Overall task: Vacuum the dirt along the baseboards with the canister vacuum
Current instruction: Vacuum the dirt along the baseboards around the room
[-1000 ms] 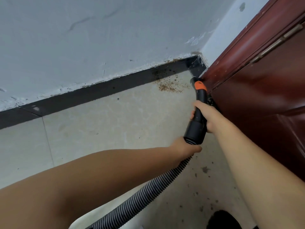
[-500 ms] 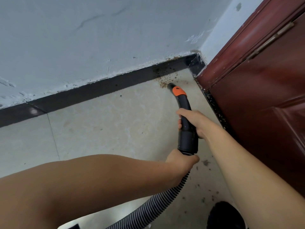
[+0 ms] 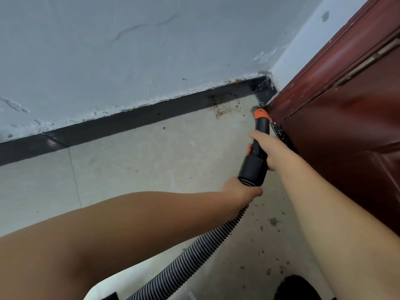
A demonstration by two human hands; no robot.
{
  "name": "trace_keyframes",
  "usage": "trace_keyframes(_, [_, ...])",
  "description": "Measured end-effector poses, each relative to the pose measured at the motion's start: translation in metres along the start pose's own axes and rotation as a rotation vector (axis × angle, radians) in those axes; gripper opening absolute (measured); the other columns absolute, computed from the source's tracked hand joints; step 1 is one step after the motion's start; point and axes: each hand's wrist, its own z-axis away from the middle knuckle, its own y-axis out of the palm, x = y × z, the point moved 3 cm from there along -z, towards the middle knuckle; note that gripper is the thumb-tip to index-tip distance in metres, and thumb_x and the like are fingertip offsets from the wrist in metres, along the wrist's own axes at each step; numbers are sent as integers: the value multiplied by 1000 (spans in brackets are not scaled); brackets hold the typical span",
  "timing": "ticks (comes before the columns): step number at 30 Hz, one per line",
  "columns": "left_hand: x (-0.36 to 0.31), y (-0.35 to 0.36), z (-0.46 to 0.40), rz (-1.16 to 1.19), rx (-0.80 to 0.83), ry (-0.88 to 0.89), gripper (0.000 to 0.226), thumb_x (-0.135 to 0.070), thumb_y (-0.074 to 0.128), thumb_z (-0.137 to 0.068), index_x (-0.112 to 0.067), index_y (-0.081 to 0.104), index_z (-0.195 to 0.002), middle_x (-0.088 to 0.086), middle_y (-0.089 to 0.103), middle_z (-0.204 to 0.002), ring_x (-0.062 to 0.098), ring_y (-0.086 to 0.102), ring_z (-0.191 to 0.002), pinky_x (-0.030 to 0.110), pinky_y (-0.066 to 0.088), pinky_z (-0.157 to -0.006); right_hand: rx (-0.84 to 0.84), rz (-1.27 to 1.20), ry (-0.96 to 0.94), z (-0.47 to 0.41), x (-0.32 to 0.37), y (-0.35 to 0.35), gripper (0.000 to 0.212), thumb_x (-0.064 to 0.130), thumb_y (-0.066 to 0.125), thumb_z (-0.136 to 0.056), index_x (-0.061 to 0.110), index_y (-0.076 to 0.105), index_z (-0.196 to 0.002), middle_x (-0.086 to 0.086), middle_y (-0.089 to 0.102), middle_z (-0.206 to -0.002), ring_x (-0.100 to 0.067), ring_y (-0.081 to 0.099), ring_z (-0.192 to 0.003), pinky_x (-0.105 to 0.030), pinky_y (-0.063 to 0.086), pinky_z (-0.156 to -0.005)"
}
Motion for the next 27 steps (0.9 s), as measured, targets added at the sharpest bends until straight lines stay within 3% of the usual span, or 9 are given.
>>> trace_keyframes(4, [2, 6, -2, 14, -14, -8, 22, -14, 67, -82, -14, 52, -98, 5, 53, -75, 18, 49, -62, 27, 45, -62, 64, 82, 16, -2, 5, 5, 16, 15, 64, -85, 8, 50, -85, -5, 56, -45, -18, 52, -36, -26, 51, -45])
trace_keyframes(9, [9, 6, 3, 57, -30, -14, 17, -13, 66, -83, -18, 50, -85, 4, 51, -73, 17, 47, -60, 23, 42, -56, 119, 175, 22, 4, 1, 16, 15, 16, 64, -86, 7, 52, -87, -6, 58, -48, -19, 53, -37, -27, 52, -46])
trace_keyframes(13, [13, 6, 8, 93, -44, -19, 17, -13, 65, -83, -14, 51, -93, 6, 51, -76, 19, 48, -63, 24, 43, -58, 147, 230, 10, 11, 1, 25, 16, 14, 63, -86, 7, 51, -91, -6, 58, -51, -18, 53, -37, -26, 51, -45])
trace_keyframes(18, [23, 4, 14, 22, -107, 4, 19, -14, 62, -86, -12, 48, -73, 4, 53, -69, 14, 49, -56, 22, 43, -54, 177, 318, -10, 20, -9, 33, 15, 14, 62, -86, 7, 50, -91, -6, 58, -52, -18, 53, -40, -27, 51, -48])
trace_keyframes(24, [39, -4, 24, 53, -153, 4, 18, -12, 63, -85, -11, 50, -72, 4, 54, -68, 14, 50, -55, 22, 43, -54, 227, 347, -23, 29, -26, 47, 14, 13, 61, -84, 7, 48, -87, -7, 57, -50, -19, 53, -39, -26, 50, -46])
trace_keyframes(27, [40, -9, 29, 98, -151, -16, 13, -15, 63, -83, -16, 51, -81, 5, 53, -74, 19, 51, -64, 26, 44, -60, 241, 331, -24, 27, -25, 55, 14, 14, 61, -83, 8, 49, -85, -6, 58, -50, -18, 53, -39, -27, 50, -46])
